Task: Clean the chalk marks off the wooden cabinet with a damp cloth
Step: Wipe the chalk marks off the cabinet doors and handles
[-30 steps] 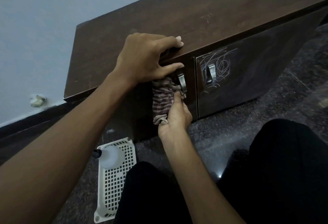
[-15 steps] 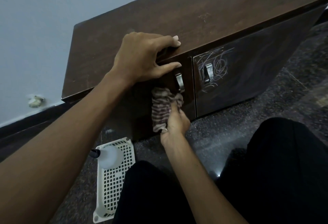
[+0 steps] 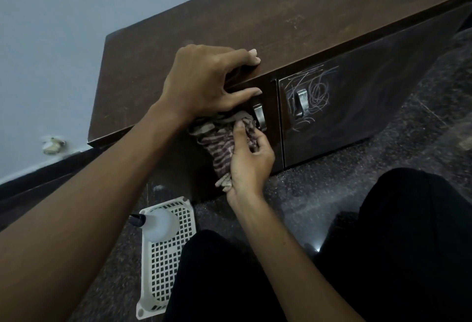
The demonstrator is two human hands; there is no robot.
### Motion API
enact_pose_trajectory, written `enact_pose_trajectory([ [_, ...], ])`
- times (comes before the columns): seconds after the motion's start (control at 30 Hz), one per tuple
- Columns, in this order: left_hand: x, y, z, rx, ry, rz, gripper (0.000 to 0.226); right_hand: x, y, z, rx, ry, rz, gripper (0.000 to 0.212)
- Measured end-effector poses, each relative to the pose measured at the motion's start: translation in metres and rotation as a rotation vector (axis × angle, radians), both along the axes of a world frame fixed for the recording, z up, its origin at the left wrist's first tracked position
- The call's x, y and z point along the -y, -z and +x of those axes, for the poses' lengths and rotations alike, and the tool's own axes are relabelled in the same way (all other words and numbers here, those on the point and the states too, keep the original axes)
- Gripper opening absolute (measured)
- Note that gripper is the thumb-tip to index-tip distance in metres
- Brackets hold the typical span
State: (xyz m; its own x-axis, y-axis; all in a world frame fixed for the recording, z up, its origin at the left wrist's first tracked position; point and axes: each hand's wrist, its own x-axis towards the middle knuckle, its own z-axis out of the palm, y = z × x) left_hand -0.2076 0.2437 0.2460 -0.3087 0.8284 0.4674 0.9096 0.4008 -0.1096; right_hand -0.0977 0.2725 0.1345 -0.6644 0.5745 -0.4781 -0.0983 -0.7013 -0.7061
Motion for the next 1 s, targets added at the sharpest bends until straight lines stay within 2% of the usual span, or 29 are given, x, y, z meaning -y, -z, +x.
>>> enact_pose_trajectory([
  [0.1,0.000,0.000,0.000,0.004,-0.001,0.005,0.047,0.004,0.005,-0.004,0.042,0.019,0.060,0.023],
  [0.2,0.000,0.000,0.001,0.005,-0.003,0.005,0.046,0.001,0.029,-0.003,0.164,0.058,-0.042,0.017],
  [0.3,0.001,-0.001,0.001,-0.002,-0.004,-0.006,0.046,-0.010,0.060,0.001,0.327,0.082,-0.153,0.022],
  [0.4,0.000,0.000,0.001,-0.009,-0.003,-0.013,0.047,-0.019,0.075,0.000,0.385,0.097,-0.142,0.019],
  [0.57,0.000,0.000,0.000,-0.003,-0.002,-0.003,0.046,0.000,0.052,-0.002,0.267,0.130,0.000,0.021],
  [0.7,-0.001,0.002,0.000,0.022,-0.010,0.009,0.047,0.035,0.022,-0.004,0.111,0.052,0.176,0.022],
  [0.87,-0.001,0.002,-0.001,0.019,-0.008,0.020,0.047,0.063,-0.003,-0.009,-0.052,0.072,0.408,0.018],
  [0.93,0.000,0.002,0.000,0.018,-0.009,0.025,0.047,0.061,0.005,-0.009,-0.021,0.090,0.425,0.018],
  [1.0,0.000,0.001,0.001,0.015,-0.018,0.014,0.047,0.049,0.027,-0.009,0.104,0.090,0.356,0.019],
])
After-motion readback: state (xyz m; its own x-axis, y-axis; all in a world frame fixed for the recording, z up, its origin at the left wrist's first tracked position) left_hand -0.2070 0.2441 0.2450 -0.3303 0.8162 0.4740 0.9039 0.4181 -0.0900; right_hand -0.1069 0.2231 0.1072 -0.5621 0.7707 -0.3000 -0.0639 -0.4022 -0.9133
